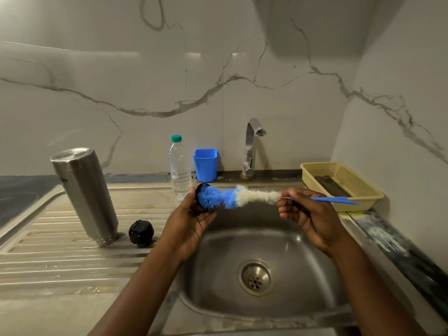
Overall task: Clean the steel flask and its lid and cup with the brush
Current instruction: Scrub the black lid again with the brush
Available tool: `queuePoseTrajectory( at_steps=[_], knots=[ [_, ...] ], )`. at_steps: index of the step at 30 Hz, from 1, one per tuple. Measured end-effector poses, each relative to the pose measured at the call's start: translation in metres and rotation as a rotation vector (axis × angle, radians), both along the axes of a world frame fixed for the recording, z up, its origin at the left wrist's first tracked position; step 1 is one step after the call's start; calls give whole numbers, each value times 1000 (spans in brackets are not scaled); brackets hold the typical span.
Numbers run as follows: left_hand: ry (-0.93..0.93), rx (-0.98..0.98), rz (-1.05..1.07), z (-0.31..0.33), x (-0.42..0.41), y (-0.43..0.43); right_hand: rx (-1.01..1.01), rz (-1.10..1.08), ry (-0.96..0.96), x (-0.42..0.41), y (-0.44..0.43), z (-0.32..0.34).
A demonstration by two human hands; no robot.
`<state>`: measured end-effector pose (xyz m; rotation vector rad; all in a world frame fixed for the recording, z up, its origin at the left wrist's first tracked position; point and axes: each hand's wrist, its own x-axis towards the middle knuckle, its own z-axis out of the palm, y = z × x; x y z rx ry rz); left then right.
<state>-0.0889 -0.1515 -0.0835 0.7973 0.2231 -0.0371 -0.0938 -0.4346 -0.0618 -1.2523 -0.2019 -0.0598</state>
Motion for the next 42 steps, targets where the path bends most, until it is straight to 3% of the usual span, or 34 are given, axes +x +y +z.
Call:
queuePoseTrajectory(
  at_steps=[6,15,21,26,32,37,42],
  knots=[
    [-36,194,-37,-2,-3,1,-59,49,18,3,5,-3],
    [-71,143,-49,-3,0,0,-289,-287,84,7,10,-4],
    [-60,143,-35,-4,-1,3,-220,-104,17,4,10,-6],
    [-43,157,-2,-1,-2,5,-334,38,-79,1,2,-7],
    [-22,137,-25,-1,-5,1,-342,-64,-59,-1,8,-5],
    [-56,118,-32,0,-4,6,-351,-197,121,3,18,-5],
    [-46,94,-29,0,-4,5,-276,-99,-14,2,12,-6]
  ],
)
